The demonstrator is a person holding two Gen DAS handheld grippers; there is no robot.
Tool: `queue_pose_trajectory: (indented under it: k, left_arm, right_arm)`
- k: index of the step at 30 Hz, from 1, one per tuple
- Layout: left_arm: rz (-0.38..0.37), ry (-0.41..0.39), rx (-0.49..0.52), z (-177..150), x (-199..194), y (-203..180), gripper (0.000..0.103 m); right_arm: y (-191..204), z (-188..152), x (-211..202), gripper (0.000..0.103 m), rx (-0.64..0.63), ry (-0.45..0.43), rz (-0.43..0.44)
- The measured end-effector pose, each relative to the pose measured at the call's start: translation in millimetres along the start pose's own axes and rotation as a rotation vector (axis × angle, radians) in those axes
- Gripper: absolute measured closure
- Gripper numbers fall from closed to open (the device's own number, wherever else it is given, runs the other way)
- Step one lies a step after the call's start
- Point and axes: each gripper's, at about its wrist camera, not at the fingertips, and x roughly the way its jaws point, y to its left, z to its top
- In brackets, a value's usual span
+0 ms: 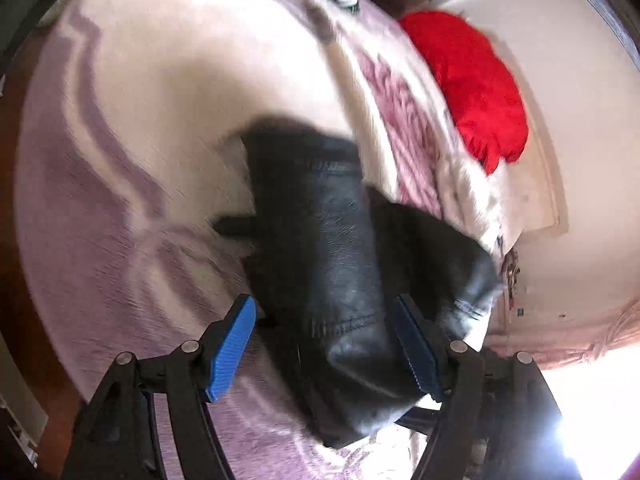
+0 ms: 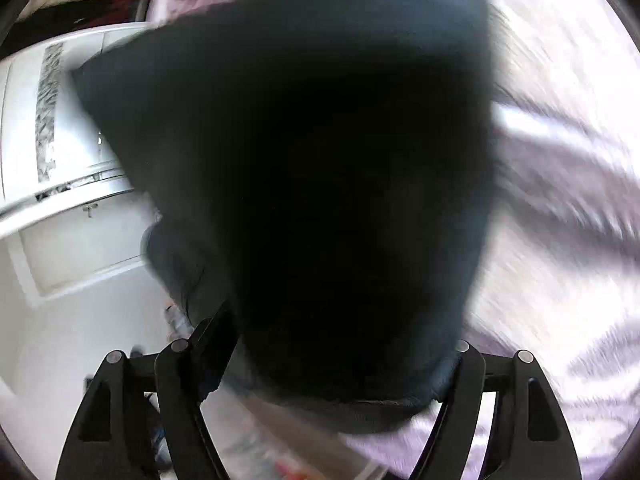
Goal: Fold large clothes
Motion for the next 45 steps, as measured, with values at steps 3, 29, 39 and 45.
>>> queue_pose_trajectory:
  k: [3, 29, 39, 45]
  left_arm:
    - [0.031, 0.022, -0.012, 2, 23, -6, 0.034]
    - [-0.153, -0.005, -0.319, 12, 24, 48, 0.068]
    - [-0.031, -0.135, -0.266, 47, 36, 45, 0.078]
    - [-0.121, -0.134, -0.376, 41, 45, 81, 0.087]
  right_arm:
    - [4, -1, -45, 0.025, -0.07, -0.009, -0.075]
    - [167, 146, 3, 0.084, -0.475, 0.175, -0.274]
    - [234, 116, 24, 0.03, -0.817, 0.325, -0.356]
    - [243, 113, 70, 0.099, -0.858, 0.351, -0.391]
